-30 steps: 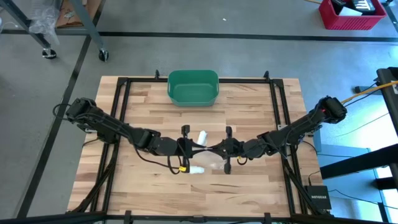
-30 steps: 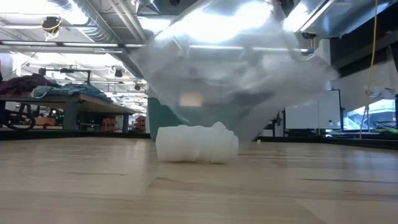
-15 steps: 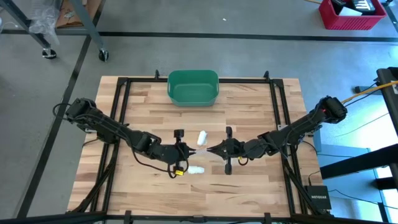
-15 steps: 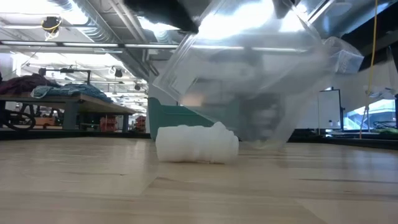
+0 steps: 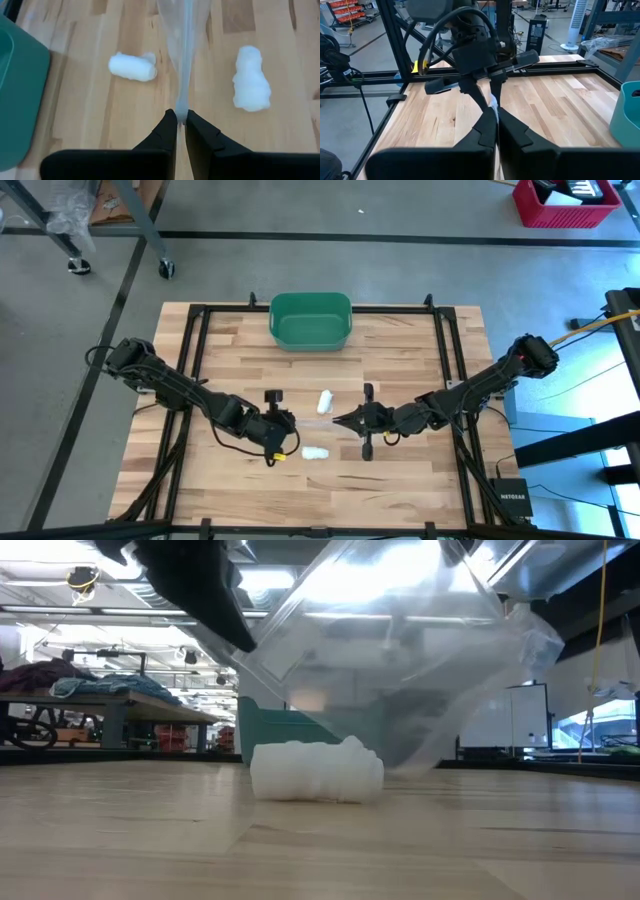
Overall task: Roll bandage
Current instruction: Open the transparent zip bag
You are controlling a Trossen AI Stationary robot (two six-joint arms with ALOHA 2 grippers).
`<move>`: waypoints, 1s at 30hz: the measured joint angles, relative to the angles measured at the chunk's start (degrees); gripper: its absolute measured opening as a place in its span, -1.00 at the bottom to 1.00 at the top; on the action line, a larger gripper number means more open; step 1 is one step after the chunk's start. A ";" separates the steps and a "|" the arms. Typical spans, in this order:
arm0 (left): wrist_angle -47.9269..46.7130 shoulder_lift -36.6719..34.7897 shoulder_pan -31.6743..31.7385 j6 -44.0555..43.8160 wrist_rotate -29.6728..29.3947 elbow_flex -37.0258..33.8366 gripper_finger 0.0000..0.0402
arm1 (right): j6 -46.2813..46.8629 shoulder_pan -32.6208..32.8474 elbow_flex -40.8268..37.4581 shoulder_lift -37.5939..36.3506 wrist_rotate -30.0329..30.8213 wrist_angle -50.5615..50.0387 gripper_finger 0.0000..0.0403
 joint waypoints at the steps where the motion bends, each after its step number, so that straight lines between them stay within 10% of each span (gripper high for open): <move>1: -0.42 0.00 0.00 0.21 0.36 0.01 -0.90 | 0.00 0.00 0.00 0.00 0.00 -0.01 -0.95; 12: -0.89 0.02 0.29 0.06 1.29 0.01 -0.86 | 0.01 0.02 0.09 0.00 -1.01 -0.13 -0.95; 30: -9.27 -4.85 -0.35 5.75 4.53 10.62 -0.15 | 0.01 0.02 0.11 -0.02 -1.03 -0.21 -0.95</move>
